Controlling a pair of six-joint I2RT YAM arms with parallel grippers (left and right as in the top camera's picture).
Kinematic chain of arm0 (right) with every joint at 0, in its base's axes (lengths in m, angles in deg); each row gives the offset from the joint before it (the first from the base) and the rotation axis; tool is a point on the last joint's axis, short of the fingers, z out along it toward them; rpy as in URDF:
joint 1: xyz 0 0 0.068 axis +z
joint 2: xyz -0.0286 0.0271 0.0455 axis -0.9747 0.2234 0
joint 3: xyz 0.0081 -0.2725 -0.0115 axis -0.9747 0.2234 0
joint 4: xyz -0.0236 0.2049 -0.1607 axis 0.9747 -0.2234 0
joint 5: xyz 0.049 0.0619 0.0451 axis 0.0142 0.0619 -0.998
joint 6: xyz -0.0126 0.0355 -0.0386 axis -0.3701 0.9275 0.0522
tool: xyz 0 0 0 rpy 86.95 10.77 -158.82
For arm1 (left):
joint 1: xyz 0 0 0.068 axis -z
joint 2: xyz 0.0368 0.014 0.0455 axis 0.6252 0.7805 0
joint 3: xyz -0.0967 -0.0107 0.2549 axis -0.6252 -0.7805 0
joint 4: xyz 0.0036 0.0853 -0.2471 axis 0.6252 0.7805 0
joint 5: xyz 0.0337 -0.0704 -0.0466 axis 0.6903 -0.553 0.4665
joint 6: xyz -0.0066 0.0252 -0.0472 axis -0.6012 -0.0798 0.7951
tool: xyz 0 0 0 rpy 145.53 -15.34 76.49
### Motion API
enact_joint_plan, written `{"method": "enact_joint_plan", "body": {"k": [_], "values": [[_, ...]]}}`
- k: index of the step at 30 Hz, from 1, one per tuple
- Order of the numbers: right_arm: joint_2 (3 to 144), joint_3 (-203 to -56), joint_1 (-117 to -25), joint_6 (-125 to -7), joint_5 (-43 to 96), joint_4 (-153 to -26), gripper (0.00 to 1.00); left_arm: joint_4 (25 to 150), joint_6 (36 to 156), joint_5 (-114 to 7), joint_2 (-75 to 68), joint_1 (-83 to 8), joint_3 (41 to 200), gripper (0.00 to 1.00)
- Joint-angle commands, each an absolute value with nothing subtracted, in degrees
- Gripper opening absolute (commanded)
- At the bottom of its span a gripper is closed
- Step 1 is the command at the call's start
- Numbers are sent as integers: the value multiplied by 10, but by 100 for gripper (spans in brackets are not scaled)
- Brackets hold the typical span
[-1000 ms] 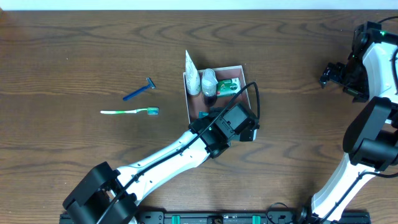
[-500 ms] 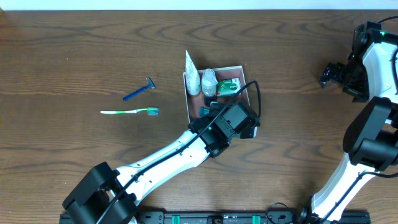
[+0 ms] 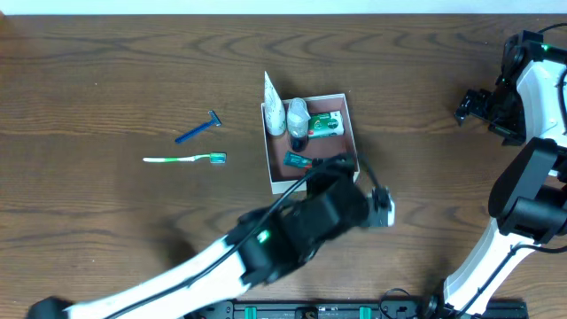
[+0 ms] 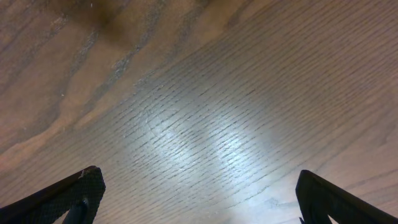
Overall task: Pack container
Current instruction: 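Release the toothpaste and withdraw the left gripper, then lower the left gripper onto the green toothbrush and grasp it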
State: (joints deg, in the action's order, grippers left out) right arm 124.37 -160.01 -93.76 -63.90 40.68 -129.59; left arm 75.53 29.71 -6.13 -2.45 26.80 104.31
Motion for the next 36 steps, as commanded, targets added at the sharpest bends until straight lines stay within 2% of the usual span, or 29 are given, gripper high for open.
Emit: {"method": "enact_joint_plan", "body": {"k": [1,4,6,10,13,19,21,28,36], "values": [[1244,-1602,-940,-633,412,-1296,99,745,369,0,-74,270,1053,70],[1244,-1602,-940,-633,412,-1296,99,727,447,106,-112,227,1053,73],[1244,-1602,-940,-633,412,-1296,99,728,492,132,-127,176,1052,74],[1244,-1602,-940,-633,412,-1296,99,739,581,130,-131,57,1052,77],[1244,-1602,-940,-633,412,-1296,99,749,590,76,-115,-36,1046,77],[1244,-1602,-940,-633,412,-1296,99,812,482,-153,-32,-185,1044,79],[1244,-1602,-940,-633,412,-1296,99,827,461,-184,1,-213,1044,79],[1244,-1602,-940,-633,412,-1296,99,855,433,-199,111,-257,1044,79],[1244,-1602,-940,-633,412,-1296,99,924,279,-200,148,-263,1044,79]]}}
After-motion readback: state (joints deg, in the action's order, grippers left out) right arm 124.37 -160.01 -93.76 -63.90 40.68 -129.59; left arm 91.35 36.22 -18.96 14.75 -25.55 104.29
